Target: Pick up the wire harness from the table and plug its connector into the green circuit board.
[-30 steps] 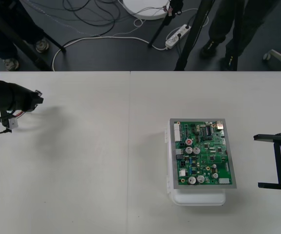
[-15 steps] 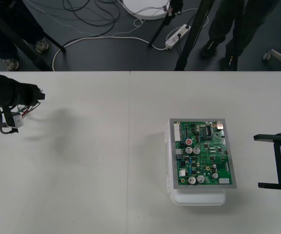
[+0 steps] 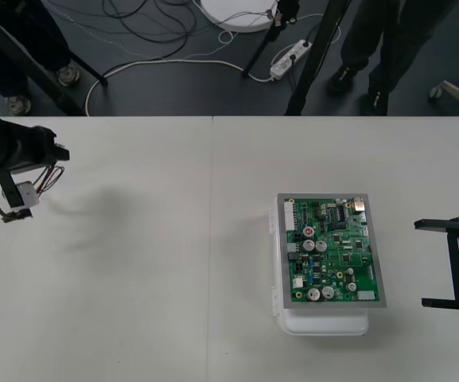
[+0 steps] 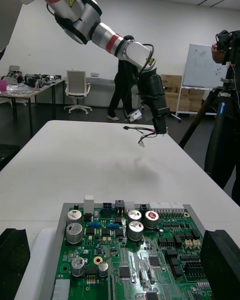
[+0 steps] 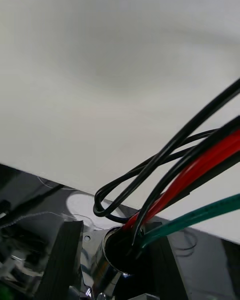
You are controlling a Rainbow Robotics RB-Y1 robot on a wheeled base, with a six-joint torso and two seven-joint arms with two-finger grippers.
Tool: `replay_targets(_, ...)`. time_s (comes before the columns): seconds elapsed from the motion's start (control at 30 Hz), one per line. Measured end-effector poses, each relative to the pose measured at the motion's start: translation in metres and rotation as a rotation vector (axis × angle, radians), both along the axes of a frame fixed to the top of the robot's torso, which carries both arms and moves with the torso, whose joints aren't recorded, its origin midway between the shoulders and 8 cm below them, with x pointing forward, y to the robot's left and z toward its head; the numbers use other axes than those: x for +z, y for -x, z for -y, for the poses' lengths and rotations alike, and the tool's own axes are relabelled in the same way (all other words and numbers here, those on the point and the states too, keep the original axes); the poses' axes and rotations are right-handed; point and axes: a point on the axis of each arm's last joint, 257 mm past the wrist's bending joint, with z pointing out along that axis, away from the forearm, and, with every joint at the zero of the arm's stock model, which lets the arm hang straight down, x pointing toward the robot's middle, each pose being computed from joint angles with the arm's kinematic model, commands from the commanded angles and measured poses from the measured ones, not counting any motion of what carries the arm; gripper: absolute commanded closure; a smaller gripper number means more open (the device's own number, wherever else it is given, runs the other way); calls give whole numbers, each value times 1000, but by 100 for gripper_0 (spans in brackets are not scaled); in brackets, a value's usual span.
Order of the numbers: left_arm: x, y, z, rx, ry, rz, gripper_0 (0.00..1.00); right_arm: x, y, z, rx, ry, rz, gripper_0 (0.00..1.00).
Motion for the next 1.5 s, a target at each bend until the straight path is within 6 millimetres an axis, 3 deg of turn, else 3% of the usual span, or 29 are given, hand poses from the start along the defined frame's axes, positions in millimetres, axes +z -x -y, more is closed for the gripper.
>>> replay_targets(0.13,9,9,16,108,142,-74,100,0,0,0,0,0,0,0)
replay_targets(0.43,24,29,68,86,309,-150,100,0,0,0,0,0,0,0)
replay_targets(0.6,30,40,91,200,467,-269,100,0,0,0,0,0,0,0)
replay_targets(0.83,36,57,102,461,658,-518,100,0,0,0,0,0,0,0)
replay_targets(1.07,50,76,116,419,654,-615,100,0,0,0,0,0,0,0)
replay_targets(1.27,65,91,125,413,760,-702,100,0,0,0,1,0,0,0)
replay_targets(1.5,44,120,124,580,853,-915,100,0,0,0,1,-1,-1,0)
